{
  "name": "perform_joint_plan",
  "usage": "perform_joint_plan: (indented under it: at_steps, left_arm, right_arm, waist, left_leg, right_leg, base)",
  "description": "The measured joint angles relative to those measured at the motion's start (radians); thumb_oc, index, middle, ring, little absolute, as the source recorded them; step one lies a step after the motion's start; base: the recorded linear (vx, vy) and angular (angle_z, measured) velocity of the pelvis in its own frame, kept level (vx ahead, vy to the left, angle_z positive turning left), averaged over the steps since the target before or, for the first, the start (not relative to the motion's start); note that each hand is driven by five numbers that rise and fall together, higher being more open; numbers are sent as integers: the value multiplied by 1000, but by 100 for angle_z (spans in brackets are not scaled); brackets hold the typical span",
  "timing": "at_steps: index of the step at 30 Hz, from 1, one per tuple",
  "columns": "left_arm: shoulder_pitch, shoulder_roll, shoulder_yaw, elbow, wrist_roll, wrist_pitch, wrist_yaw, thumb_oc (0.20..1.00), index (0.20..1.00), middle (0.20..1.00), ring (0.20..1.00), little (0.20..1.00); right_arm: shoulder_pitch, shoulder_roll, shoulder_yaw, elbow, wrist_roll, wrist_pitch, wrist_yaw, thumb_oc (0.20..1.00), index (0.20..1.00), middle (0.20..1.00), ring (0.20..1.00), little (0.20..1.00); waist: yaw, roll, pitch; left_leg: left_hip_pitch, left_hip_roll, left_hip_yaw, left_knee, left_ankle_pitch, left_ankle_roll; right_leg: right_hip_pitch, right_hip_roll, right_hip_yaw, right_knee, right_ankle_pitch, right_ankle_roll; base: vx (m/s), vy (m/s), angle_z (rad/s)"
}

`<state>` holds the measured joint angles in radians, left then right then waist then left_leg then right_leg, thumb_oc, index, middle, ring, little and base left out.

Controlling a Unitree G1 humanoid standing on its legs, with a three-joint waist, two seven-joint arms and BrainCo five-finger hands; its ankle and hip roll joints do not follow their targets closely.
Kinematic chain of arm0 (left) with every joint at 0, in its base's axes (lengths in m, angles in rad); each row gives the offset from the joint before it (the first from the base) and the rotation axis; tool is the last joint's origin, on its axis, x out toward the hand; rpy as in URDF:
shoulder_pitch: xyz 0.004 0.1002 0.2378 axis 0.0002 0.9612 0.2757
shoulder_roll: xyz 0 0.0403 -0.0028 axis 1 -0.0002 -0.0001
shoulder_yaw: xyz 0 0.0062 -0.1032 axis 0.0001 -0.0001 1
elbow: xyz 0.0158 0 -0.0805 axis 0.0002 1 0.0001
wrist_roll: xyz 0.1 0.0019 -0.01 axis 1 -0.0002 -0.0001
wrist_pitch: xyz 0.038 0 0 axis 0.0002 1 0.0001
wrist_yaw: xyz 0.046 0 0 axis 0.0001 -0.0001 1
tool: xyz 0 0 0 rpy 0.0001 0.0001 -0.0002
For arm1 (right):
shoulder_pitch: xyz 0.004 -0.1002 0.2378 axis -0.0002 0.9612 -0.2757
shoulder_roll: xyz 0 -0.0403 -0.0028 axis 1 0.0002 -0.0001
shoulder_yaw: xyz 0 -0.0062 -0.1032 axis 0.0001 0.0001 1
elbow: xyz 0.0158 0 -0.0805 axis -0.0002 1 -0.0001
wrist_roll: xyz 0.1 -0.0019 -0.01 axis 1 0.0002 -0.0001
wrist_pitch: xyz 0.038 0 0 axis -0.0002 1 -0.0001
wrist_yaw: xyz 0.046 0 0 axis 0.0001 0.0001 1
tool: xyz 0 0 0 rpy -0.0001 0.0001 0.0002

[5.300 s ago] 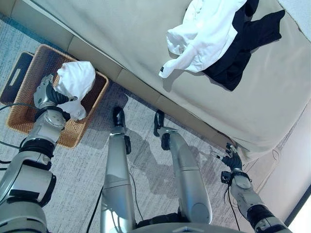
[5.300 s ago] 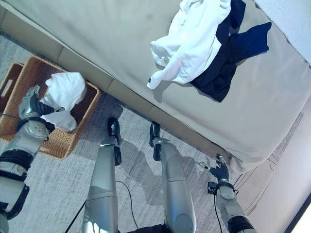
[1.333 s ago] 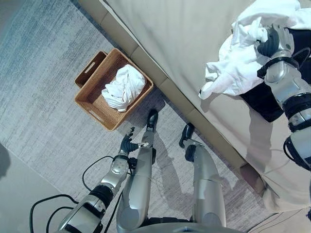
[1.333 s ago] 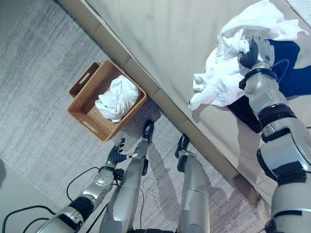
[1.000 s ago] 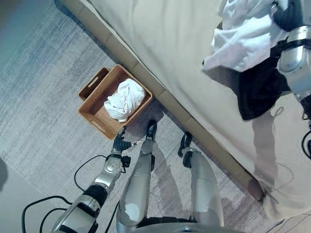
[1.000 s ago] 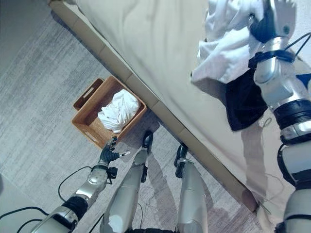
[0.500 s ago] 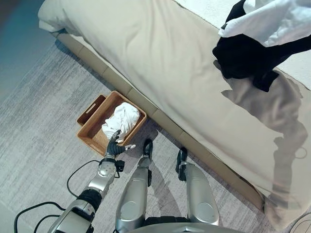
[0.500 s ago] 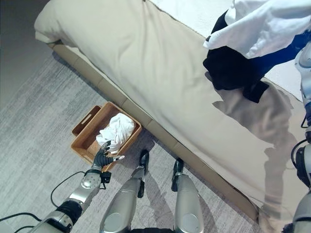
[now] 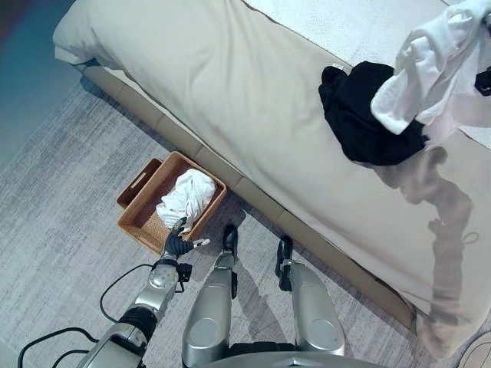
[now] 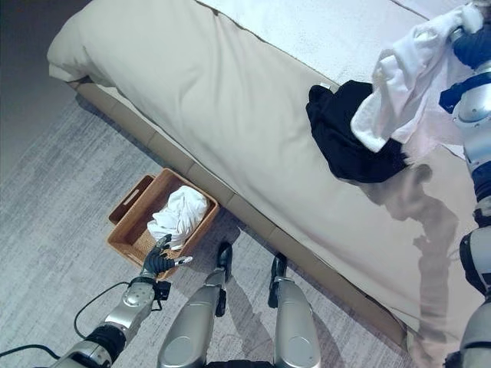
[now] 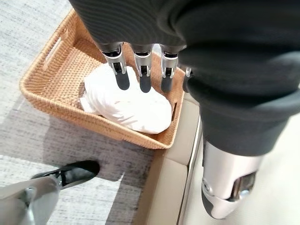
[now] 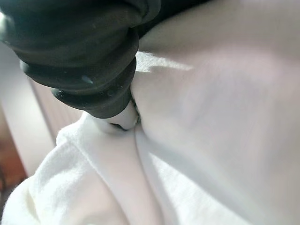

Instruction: Pick up clothes into the bucket

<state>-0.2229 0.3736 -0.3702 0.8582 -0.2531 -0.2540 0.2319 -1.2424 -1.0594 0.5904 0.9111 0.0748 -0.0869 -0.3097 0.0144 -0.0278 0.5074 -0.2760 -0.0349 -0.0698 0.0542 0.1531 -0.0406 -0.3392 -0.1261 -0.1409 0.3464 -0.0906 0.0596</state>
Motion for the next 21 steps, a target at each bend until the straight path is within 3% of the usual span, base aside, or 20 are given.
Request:
perform_joint_plan:
  at_steps: [13,18,21]
  left_arm:
    - [16,2,4,-37,-1,5,-18,1000,1000,1000,1000,1000]
    - [18,24,3,-244,-27,9,-51,1000,1000,1000,1000,1000]
    - [4,63,-1,-372,-49,5,-74,1000,1000,1000,1000,1000]
  right_arm:
    - [-37,18,-5,-24,57,-17,16,200,200,200,200,200]
    - [25,28,-215,-169,130,-40,-45,200,200,200,200,200]
    - [29,32,-230,-226,138,-65,-96,200,200,200,200,200]
  waist:
    - [-1,0,-44]
    - [-1,2,-70]
    - [-7,5,-125]
  left_leg:
    - [30,12,17,-8,-10,-6]
    - [77,16,21,-14,-22,-6]
    - [106,17,34,-26,-32,-5]
  right_leg:
    - [29,14,19,-29,7,-1]
    - [83,21,20,-55,9,-1]
    - [112,22,26,-71,8,1]
  base:
    - [38,-7,-5]
    - [70,-4,-3]
    - [87,-2,-7]
